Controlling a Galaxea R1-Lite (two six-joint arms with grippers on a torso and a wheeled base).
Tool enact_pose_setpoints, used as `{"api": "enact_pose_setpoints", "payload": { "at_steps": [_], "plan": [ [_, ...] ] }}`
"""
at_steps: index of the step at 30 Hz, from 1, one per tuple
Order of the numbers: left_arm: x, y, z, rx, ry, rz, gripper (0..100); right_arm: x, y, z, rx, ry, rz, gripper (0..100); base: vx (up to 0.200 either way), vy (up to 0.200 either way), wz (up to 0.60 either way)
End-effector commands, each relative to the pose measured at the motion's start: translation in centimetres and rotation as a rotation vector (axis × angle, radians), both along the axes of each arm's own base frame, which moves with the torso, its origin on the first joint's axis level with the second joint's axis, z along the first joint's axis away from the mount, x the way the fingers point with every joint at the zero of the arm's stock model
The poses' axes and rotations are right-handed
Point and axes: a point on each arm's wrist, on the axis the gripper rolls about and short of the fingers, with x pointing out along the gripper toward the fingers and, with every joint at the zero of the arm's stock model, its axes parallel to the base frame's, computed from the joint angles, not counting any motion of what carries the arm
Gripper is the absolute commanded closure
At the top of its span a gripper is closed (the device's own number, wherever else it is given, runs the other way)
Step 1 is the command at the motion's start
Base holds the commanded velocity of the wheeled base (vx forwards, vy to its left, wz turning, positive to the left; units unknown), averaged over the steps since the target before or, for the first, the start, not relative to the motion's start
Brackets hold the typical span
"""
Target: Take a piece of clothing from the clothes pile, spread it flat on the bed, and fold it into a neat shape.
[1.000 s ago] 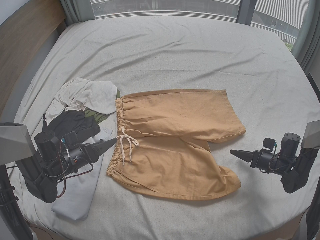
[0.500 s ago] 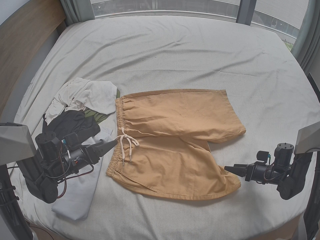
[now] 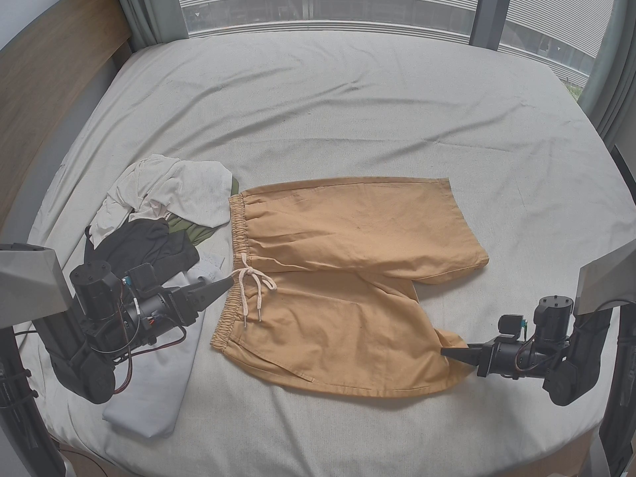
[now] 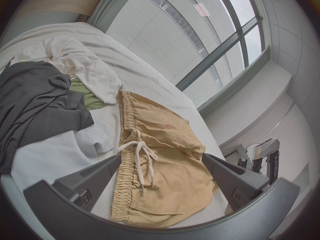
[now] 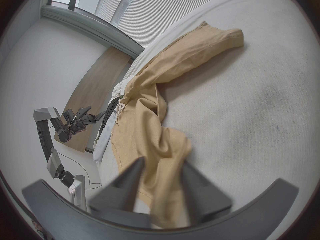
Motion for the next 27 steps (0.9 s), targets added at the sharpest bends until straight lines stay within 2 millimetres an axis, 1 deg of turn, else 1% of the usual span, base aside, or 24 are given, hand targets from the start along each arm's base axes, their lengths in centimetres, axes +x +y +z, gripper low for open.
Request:
{"api": "enact_pose_setpoints", "payload": {
  "at_steps": [1, 2, 3, 6, 8, 10, 11, 13, 16, 22, 23, 24, 27],
  "plan": [
    [0.0, -0.1, -0.1, 0.0, 0.003, -0.002, 0, 0.1, 0.1, 0.7, 0.006, -0.028, 0.002, 100, 0.0, 0.0, 0.0],
    [0.0, -0.1, -0.1, 0.0, 0.003, -0.002, 0, 0.1, 0.1, 0.9, 0.005, -0.034, 0.002, 100, 0.0, 0.0, 0.0],
    [0.0, -0.1, -0.1, 0.0, 0.003, -0.002, 0, -0.1, 0.0, 1.7, 0.009, -0.057, 0.002, 100, 0.0, 0.0, 0.0],
    [0.0, -0.2, -0.3, 0.001, 0.009, -0.007, 0, -0.4, 0.2, 2.8, 0.015, -0.085, 0.012, 100, 0.0, 0.0, 0.0],
    [0.0, -0.2, -0.3, 0.003, 0.01, -0.007, 0, -0.8, 0.6, 3.2, 0.016, -0.09, 0.029, 100, 0.0, 0.0, 0.0],
    [0.0, -0.2, -0.4, 0.004, 0.01, -0.007, 0, -1.4, 1.4, 3.5, 0.019, -0.096, 0.062, 100, 0.0, 0.0, 0.0],
    [0.0, -0.2, -0.4, 0.005, 0.009, -0.007, 0, -1.4, 1.5, 3.5, 0.019, -0.096, 0.064, 100, 0.0, 0.0, 0.0],
    [0.0, -0.2, -0.4, 0.005, 0.009, -0.006, 0, -2.2, 2.3, 4.1, 0.022, -0.107, 0.101, 100, 0.0, 0.0, 0.0],
    [0.0, -0.2, -0.4, 0.005, 0.011, -0.006, 0, -3.0, 3.0, 4.8, 0.027, -0.12, 0.133, 100, 0.0, 0.0, 0.0],
    [0.0, -0.2, -0.4, 0.005, 0.011, -0.006, 0, -3.8, 4.1, 5.5, 0.034, -0.14, 0.185, 100, 0.0, 0.0, 0.0],
    [0.0, -0.2, -0.4, 0.005, 0.011, -0.006, 0, -4.0, 4.9, 5.6, 0.039, -0.147, 0.218, 100, 0.0, 0.0, 0.0],
    [0.0, -0.2, -0.4, 0.005, 0.011, -0.006, 0, -4.0, 5.3, 5.7, 0.043, -0.152, 0.233, 100, 0.0, 0.0, 0.0],
    [0.0, -0.2, -0.4, 0.005, 0.011, -0.007, 0, -3.5, 6.9, 5.9, 0.063, -0.173, 0.268, 100, 0.0, 0.0, 0.0]
  ]
}}
